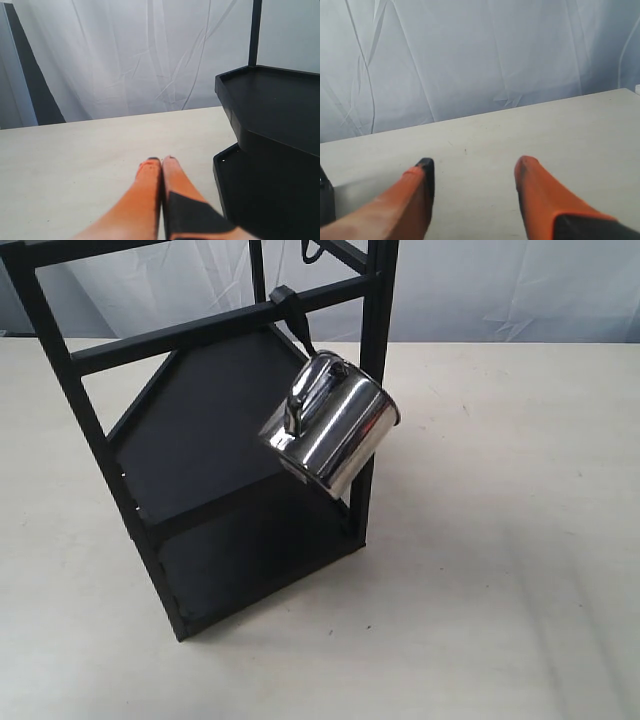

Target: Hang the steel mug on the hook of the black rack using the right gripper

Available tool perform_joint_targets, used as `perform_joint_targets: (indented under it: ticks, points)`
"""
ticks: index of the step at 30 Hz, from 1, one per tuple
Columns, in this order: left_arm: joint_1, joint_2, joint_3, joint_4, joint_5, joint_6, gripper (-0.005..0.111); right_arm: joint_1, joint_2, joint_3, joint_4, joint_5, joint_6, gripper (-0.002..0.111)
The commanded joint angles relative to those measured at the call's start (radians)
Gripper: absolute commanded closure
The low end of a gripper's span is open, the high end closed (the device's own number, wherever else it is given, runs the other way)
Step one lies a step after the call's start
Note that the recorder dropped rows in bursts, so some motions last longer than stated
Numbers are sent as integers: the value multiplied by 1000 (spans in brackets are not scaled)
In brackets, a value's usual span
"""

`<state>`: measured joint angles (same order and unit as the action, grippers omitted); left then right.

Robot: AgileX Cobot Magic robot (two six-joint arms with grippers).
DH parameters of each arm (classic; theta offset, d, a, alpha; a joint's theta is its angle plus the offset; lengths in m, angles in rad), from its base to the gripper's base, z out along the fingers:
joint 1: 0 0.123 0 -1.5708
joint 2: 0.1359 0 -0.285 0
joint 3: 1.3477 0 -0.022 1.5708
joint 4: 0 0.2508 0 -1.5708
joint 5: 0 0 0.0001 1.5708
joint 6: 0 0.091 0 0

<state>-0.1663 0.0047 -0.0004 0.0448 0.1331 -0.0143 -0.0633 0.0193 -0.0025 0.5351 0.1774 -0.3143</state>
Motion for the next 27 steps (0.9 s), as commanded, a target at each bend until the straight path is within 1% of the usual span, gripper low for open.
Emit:
perform_joint_targets:
  ticks: [1, 23, 25, 26, 27]
  points:
    - [-5, -5, 0, 0, -5, -2, 105, -4, -5, 3, -3, 1, -5, 58]
    - [-5, -5, 0, 0, -5, -2, 105, -4, -5, 3, -5, 0, -3, 58]
    - [-5, -5, 0, 0, -5, -2, 105, -4, -5, 3, -61, 0, -3, 58]
    - [-5, -5, 0, 0, -5, -2, 105, -4, -5, 3, -119, 0, -3, 58]
    - [-5, -5, 0, 0, -5, -2, 105, -4, -5, 3, -231, 0, -3, 58]
